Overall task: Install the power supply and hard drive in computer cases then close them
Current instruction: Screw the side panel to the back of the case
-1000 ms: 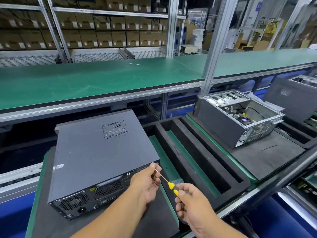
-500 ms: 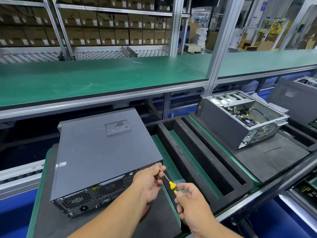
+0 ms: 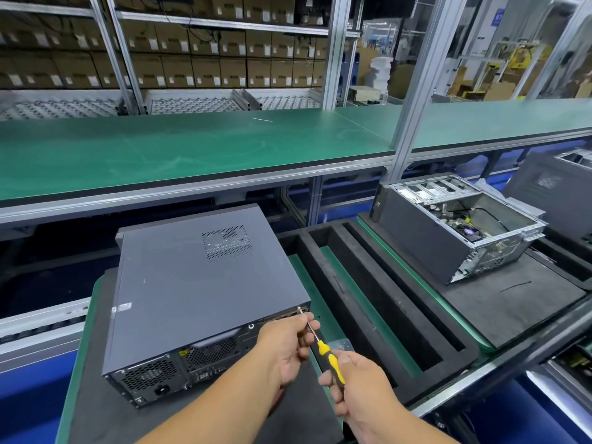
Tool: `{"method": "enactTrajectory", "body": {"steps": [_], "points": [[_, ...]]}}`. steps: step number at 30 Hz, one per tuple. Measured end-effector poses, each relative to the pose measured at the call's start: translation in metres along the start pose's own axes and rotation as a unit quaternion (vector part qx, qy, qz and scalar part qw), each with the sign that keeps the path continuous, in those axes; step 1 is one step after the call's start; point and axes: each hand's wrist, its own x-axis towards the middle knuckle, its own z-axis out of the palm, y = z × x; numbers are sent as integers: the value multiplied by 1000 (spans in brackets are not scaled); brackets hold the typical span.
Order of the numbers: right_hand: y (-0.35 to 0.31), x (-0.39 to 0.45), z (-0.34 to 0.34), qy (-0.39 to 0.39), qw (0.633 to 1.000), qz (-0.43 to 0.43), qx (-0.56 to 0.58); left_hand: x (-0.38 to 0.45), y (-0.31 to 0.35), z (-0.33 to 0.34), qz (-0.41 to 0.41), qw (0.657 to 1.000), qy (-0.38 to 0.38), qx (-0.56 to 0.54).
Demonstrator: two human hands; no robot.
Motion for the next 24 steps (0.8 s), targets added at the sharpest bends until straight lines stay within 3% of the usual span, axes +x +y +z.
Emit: {"method": "enactTrajectory", "body": {"steps": [5, 11, 20, 24], "points": [[-4, -3, 2, -17, 997, 46, 54, -1, -3, 1, 21, 1000, 7, 15], [-2, -4, 6, 0, 998, -11, -54, 5, -4, 2, 34, 998, 32, 32], [0, -5, 7, -58, 991, 114, 39, 10, -10, -2, 31, 996, 25, 80], [2, -5, 8, -24, 998, 60, -19, 11, -10, 4, 50, 992, 72, 93]]}}
